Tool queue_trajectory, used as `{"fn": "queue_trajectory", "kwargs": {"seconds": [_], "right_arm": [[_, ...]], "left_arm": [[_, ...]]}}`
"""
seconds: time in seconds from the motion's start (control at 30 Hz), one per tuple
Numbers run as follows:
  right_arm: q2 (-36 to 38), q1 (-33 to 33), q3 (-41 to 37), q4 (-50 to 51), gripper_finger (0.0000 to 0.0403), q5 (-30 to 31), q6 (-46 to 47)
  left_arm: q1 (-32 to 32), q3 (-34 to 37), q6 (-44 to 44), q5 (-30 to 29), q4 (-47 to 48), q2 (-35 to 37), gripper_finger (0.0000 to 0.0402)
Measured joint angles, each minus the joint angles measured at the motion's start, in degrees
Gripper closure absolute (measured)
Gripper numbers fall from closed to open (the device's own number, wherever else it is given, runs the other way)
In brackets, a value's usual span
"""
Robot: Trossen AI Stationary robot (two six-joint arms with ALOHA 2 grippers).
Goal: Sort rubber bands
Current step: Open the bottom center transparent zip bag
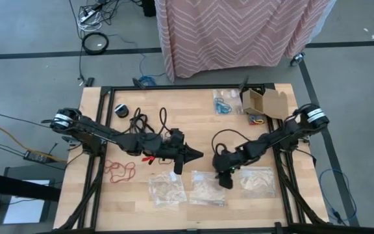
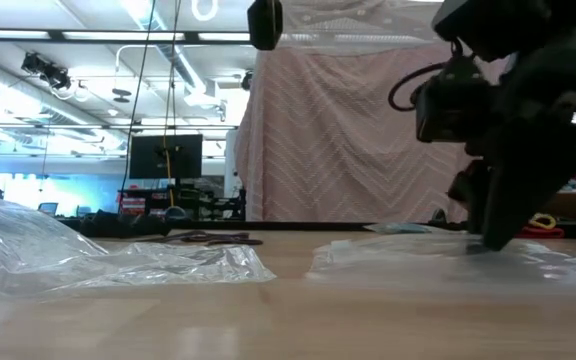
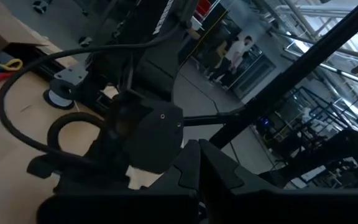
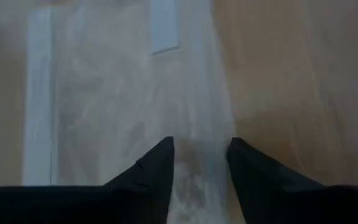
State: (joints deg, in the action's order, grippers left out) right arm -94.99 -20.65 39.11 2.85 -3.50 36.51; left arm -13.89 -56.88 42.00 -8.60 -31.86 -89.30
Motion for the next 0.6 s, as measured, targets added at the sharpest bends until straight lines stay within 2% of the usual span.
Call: {"fn": "queue_trajectory", "kwargs": {"seconds": [0.13, 0.17, 0.3, 0.37, 0.6], "right_arm": [[0.4, -0.1, -0.2, 0.3, 0.0373, 0.6, 2.7], [1.4, 0.1, -0.3, 0.4, 0.0386, 0.6, 2.7], [7.6, 1.9, 0.1, 5.7, 0.0400, 0.3, 3.1], [11.9, 3.1, 2.1, 8.3, 0.0401, 2.5, 2.4], [24.6, 8.9, 10.9, 25.6, 0.0402, 8.1, -7.1]], "left_arm": [[0.3, 0.0, -0.9, -0.2, -0.1, 0.0, 0.0389], [0.5, 0.0, -1.2, -0.2, -0.1, 0.0, 0.0389], [2.4, 0.0, -1.8, 0.0, -0.1, 0.0, 0.0389], [4.2, -0.1, -2.8, 2.0, 0.1, 0.0, 0.0389], [13.3, -3.9, -4.5, 15.1, 1.7, 0.0, 0.0389]]}}
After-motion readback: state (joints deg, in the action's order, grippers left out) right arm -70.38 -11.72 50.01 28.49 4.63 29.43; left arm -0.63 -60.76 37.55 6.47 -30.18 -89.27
